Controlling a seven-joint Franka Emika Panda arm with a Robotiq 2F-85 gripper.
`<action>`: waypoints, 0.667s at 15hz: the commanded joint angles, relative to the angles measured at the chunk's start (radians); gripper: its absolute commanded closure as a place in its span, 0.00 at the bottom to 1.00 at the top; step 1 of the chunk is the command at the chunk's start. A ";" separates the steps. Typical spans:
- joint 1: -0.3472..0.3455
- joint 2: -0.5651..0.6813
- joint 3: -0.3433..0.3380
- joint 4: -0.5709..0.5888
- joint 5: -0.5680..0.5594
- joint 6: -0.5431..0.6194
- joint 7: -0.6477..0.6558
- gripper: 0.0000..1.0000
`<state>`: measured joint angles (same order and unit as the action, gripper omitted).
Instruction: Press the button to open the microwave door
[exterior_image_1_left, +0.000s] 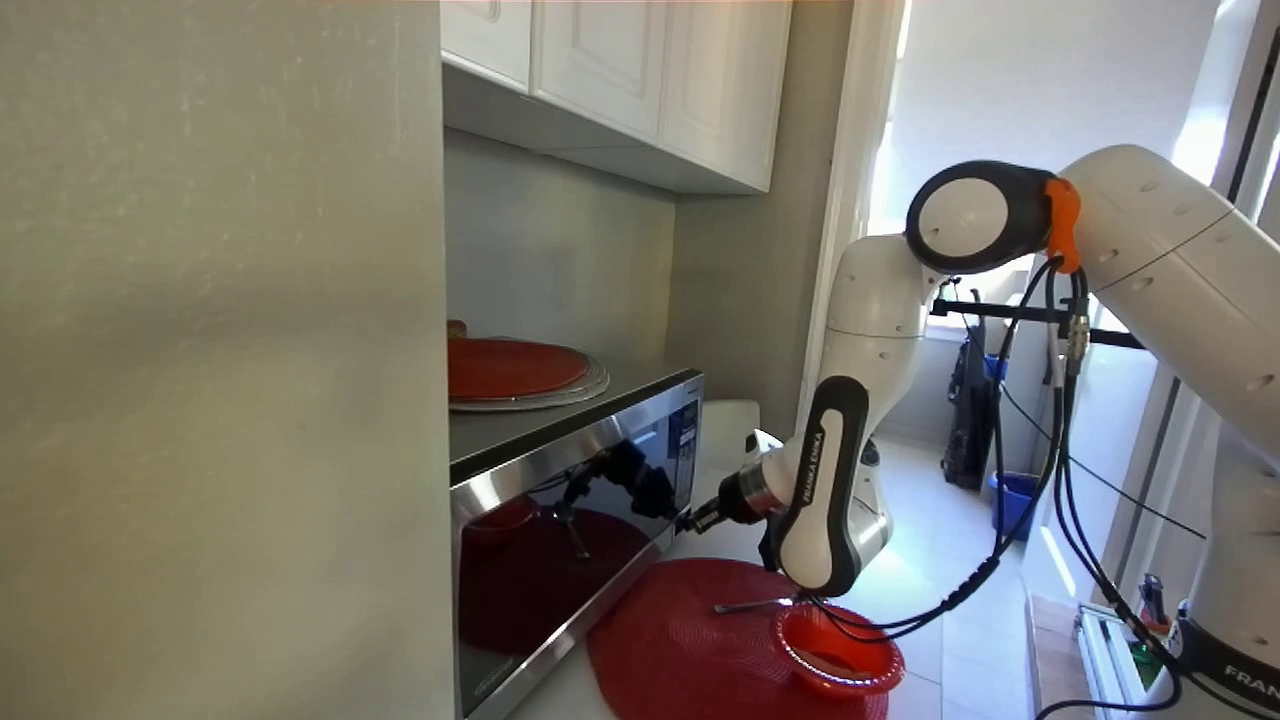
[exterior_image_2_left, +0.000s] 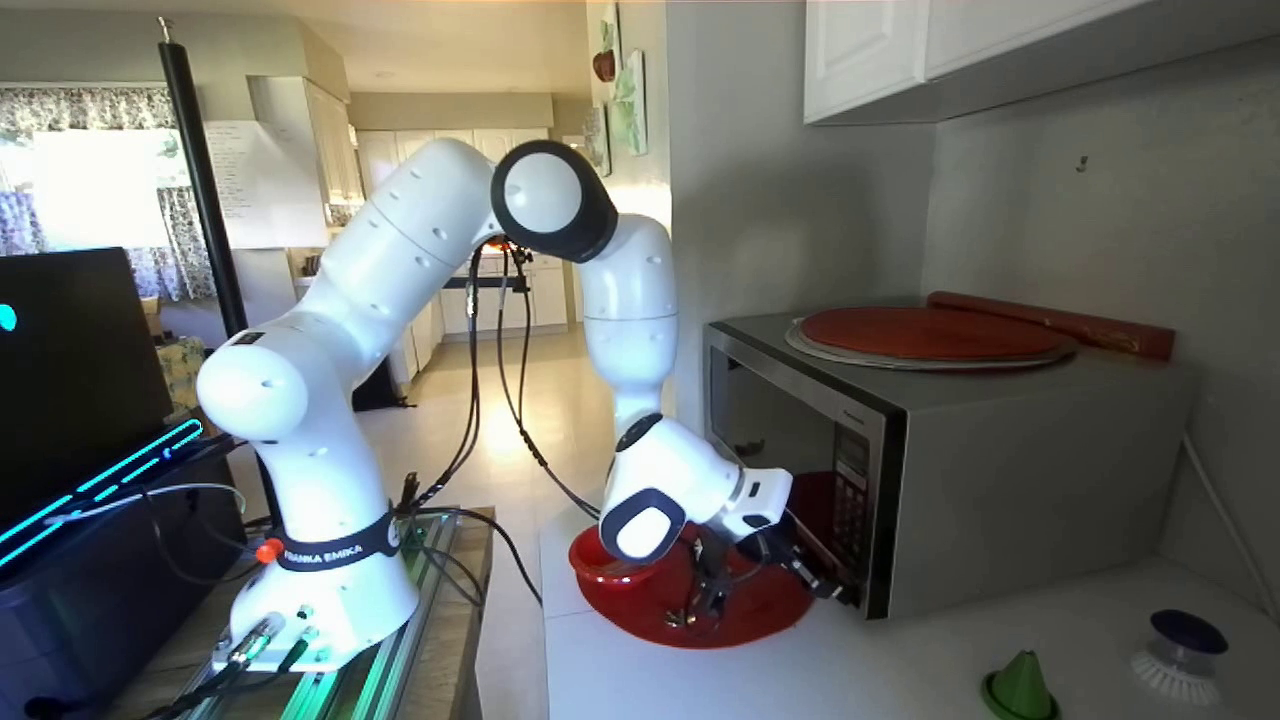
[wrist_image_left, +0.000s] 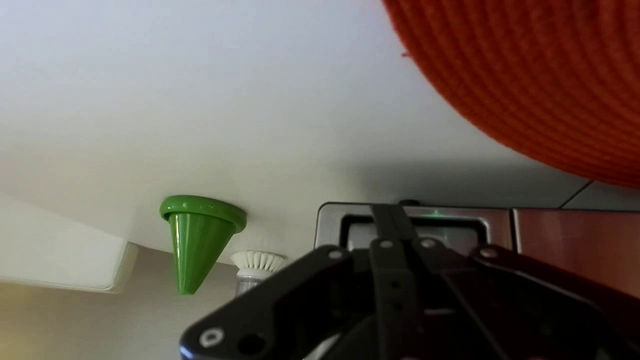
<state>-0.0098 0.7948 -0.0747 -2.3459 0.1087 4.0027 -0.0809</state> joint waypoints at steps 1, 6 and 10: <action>0.007 -0.071 -0.051 -0.007 0.000 -0.027 -0.037 1.00; 0.023 -0.175 -0.080 -0.102 -0.032 -0.154 -0.098 1.00; 0.032 -0.246 -0.117 -0.132 -0.038 -0.253 -0.154 1.00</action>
<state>0.0134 0.6401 -0.1636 -2.4175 0.0975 3.8421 -0.1934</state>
